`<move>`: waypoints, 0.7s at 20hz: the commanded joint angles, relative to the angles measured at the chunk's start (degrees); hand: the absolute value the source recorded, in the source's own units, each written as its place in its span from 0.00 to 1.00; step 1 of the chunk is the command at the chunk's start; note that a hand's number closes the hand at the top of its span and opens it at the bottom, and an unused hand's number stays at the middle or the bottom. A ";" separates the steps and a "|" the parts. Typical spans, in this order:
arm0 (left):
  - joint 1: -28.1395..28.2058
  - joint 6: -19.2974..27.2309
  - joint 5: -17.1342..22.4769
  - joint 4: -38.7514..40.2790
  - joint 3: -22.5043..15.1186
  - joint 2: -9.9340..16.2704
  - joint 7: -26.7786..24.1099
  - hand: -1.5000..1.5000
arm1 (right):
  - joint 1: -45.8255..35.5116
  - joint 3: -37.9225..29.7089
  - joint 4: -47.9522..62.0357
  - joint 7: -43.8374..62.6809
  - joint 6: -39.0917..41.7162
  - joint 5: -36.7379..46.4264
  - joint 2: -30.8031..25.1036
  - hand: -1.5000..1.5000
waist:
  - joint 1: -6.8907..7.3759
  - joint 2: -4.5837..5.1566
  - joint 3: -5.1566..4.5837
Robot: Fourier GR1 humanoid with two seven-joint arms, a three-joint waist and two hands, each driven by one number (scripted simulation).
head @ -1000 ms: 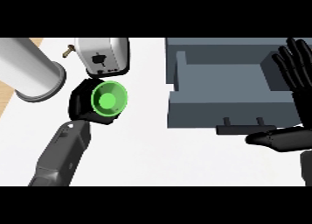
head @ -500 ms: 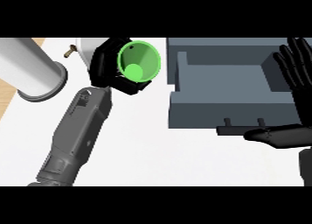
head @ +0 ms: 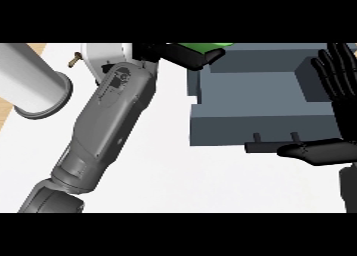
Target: Pick up the cup, place it into the drawer and close the drawer
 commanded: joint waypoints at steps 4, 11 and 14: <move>-10.70 10.20 5.12 13.65 -6.29 -0.08 6.29 1.00 | -0.75 0.18 0.63 -0.81 1.64 -0.81 -0.61 0.00 | -3.01 0.83 0.05; -15.02 7.95 7.92 22.82 -12.31 -0.08 9.69 1.00 | -5.91 -0.29 3.39 0.80 1.77 -2.40 -1.03 0.00 | -4.21 1.32 0.06; -12.79 4.48 7.11 26.30 -14.76 -0.08 8.89 1.00 | -3.70 0.62 0.29 0.25 3.39 -3.05 -1.16 0.00 | -6.68 1.97 0.09</move>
